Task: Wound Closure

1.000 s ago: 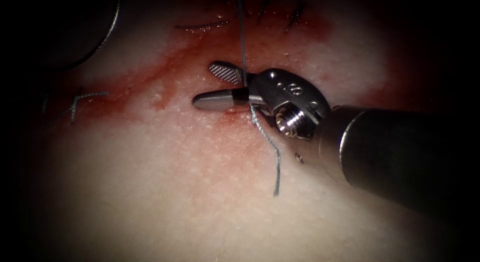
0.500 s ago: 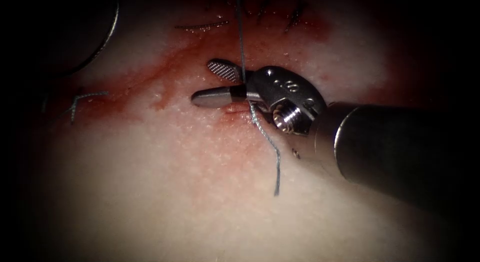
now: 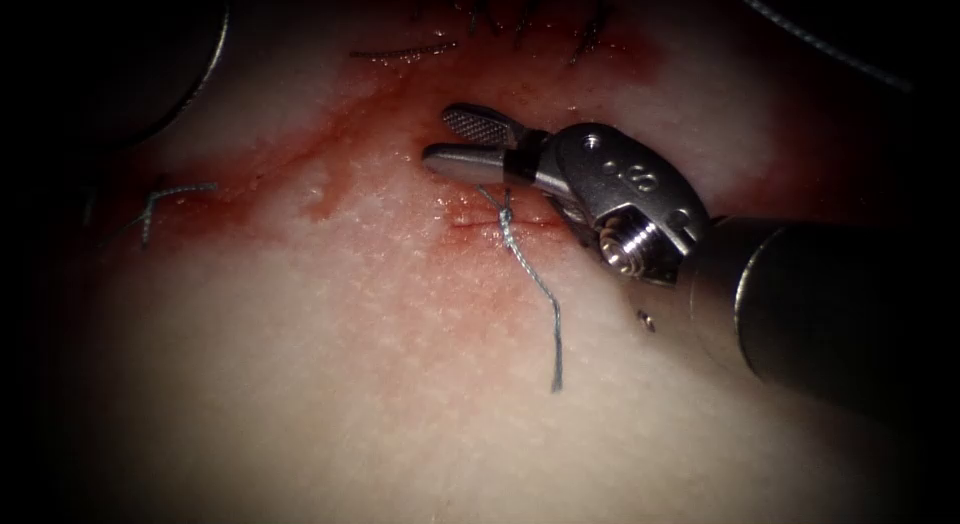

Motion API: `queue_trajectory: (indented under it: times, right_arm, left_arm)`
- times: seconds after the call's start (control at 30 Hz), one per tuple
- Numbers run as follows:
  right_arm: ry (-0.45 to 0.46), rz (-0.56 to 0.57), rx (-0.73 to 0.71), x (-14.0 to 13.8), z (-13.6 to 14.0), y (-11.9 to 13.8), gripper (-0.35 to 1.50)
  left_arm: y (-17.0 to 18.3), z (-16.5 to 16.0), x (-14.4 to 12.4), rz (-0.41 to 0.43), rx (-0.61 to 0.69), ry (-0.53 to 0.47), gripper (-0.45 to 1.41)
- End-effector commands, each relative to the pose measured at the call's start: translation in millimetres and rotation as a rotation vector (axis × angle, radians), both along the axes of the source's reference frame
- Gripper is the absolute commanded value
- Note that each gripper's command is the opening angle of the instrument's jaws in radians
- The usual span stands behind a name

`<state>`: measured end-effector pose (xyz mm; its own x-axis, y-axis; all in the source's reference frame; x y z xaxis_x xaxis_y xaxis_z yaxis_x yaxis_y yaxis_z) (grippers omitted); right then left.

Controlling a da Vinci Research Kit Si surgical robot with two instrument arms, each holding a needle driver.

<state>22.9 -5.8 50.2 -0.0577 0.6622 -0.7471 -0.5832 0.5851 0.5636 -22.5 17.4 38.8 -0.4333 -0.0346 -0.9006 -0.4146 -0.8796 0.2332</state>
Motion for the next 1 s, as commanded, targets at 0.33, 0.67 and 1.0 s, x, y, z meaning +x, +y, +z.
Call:
queue_trajectory:
  times: [0.33,0.67,1.0]
  right_arm:
    - [-0.024,0.004,0.001,-10.2,-2.5,-4.0,0.81]
    - [-0.066,-0.296,-0.15,-9.1,-3.8,-10.0,-0.35]
    - [-0.012,-0.37,-0.217,-6.5,-5.7,-9.7,0.76]
  left_arm:
    - [0.0,9.6,-3.0,0.032,0.01,0.015,-0.45]
    - [-1.9,23.3,-6.1,0.078,0.139,0.064,-0.45]
    - [-2.0,28.0,-5.1,0.014,0.306,-0.015,1.21]
